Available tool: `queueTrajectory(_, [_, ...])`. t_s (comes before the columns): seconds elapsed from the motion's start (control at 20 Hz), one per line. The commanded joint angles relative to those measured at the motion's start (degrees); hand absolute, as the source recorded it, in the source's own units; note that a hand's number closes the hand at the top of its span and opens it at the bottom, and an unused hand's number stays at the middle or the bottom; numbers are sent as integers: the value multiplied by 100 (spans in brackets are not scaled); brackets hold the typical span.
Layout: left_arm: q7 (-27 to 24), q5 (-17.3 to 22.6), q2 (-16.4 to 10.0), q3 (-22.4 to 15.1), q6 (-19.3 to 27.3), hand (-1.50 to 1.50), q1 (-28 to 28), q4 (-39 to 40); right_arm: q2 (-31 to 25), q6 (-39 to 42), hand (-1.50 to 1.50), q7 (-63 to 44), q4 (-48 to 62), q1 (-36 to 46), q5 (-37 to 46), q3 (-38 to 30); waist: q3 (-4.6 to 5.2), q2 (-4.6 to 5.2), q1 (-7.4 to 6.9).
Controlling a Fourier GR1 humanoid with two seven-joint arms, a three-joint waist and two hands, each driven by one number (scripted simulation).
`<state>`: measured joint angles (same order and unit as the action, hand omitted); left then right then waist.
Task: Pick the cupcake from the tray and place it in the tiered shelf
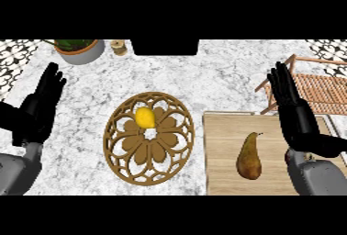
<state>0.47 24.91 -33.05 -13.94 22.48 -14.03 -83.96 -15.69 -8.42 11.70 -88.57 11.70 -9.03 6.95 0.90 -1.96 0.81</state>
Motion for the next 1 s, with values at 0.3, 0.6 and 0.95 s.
queueTrajectory(0.3, [36, 48, -231, 110, -365, 0, 1186, 353, -1741, -94, 150, -347, 219, -692, 1389, -538, 20, 224, 256])
queueTrajectory(0.6, [-348, 256, -323, 404, -1130, 0, 1634, 574, -509, -799, -150, 486, -918, -2406, 1590, 84, -86, 171, 1])
queueTrajectory(0.95, [-282, -12, 18, 336, -967, 0, 1459, 596, -1304, -1115, -150, -1081, -2181, -2917, 2889, -29, -69, 180, 54])
